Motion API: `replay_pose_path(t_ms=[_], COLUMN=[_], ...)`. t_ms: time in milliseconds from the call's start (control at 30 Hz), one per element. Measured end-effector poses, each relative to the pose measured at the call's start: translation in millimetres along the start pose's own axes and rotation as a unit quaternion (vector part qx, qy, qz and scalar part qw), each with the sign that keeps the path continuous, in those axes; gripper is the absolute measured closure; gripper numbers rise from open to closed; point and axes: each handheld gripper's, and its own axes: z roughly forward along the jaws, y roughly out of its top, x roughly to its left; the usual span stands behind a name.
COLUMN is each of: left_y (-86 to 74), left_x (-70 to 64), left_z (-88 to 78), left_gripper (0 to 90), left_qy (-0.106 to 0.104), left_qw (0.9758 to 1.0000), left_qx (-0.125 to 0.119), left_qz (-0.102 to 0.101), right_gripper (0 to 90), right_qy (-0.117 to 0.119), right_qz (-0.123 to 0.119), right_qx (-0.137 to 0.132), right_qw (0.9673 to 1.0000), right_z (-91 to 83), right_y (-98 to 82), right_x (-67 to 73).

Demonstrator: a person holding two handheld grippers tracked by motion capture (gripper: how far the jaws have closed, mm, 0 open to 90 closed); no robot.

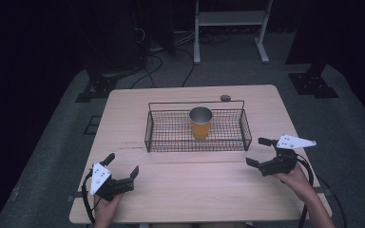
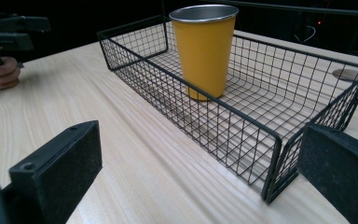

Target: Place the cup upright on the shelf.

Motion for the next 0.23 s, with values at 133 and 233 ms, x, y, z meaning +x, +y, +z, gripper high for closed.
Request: replay_pose_path(t_ms=[133, 233], left_y=[0.2, 0.2], left_x=[-0.4, -0.4], left_z=[0.8, 1.1], left_gripper=[0.0, 0.0], left_qy=[0.001, 0.000], left_qw=[1.0000, 1.0000], left_qx=[0.002, 0.003], left_qz=[0.002, 0.002], right_gripper=[0.0, 0.0], right_qy=[-0.006, -0.029], right_qz=[0.015, 0.013], right_qx=[-0.009, -0.026], right_qw=[0.9998, 0.9991], right_z=[-1.5, -7.0], right_y=[-13.8, -25.8], right_x=[8.6, 22.1])
